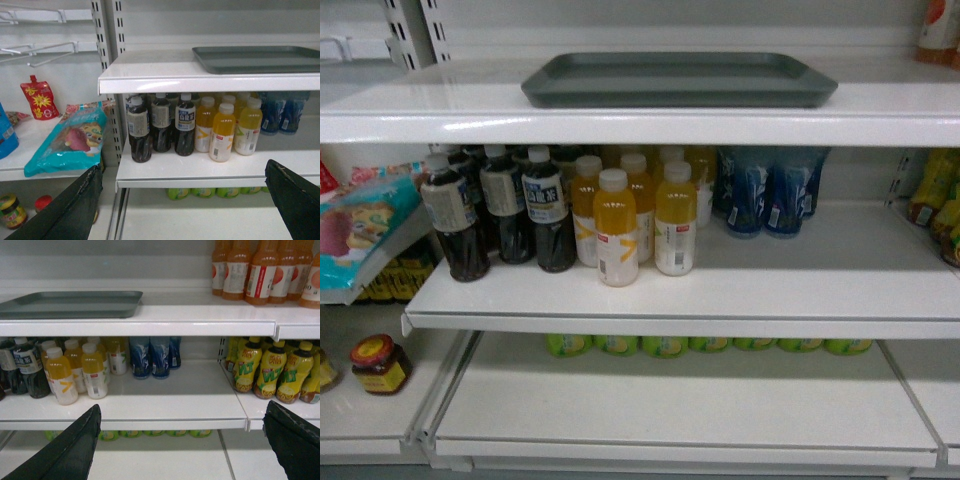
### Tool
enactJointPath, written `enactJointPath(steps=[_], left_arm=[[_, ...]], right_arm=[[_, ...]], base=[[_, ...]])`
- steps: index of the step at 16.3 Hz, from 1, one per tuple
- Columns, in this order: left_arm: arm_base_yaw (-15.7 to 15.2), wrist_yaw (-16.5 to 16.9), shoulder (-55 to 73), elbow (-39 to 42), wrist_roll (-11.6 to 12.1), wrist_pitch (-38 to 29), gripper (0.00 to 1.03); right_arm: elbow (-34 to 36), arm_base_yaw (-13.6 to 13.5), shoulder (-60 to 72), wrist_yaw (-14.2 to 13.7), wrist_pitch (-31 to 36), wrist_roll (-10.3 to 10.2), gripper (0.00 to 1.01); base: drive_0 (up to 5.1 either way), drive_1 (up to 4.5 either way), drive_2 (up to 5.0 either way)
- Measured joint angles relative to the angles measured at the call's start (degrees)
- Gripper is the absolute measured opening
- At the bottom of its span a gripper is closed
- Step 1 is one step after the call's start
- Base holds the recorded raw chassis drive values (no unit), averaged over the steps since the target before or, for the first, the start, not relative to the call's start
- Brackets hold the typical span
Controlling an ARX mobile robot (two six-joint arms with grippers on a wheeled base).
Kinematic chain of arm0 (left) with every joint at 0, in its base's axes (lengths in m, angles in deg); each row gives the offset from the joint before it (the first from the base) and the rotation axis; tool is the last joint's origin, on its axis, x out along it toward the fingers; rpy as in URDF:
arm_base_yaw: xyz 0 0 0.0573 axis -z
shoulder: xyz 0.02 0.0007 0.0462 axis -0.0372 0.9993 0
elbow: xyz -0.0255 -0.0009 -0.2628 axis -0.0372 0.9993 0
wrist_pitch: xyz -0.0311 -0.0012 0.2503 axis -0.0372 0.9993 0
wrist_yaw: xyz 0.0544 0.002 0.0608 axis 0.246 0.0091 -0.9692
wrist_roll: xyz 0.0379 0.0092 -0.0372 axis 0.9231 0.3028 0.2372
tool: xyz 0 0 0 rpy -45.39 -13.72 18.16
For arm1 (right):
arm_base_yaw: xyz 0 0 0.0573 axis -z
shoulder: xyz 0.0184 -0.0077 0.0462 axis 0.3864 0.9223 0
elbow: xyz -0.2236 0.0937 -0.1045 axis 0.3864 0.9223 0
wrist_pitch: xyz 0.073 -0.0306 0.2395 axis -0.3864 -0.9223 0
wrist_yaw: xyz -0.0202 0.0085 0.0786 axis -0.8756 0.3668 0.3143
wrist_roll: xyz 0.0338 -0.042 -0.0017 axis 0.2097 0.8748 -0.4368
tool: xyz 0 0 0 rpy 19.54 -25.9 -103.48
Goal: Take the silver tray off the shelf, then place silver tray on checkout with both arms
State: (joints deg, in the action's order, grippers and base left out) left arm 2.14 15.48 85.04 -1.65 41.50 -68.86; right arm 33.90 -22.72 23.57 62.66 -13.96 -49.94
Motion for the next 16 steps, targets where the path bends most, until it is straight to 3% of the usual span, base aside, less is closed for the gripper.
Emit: enactJointPath(steps=[16], left_arm=[[0.0, 0.07, 0.0, 0.0, 0.02, -0.04, 0.98]], right_arm=[[0.0, 0.0, 0.0, -0.04, 0.07, -0.04, 0.98]], base=[[0.0, 0.0, 0.0]])
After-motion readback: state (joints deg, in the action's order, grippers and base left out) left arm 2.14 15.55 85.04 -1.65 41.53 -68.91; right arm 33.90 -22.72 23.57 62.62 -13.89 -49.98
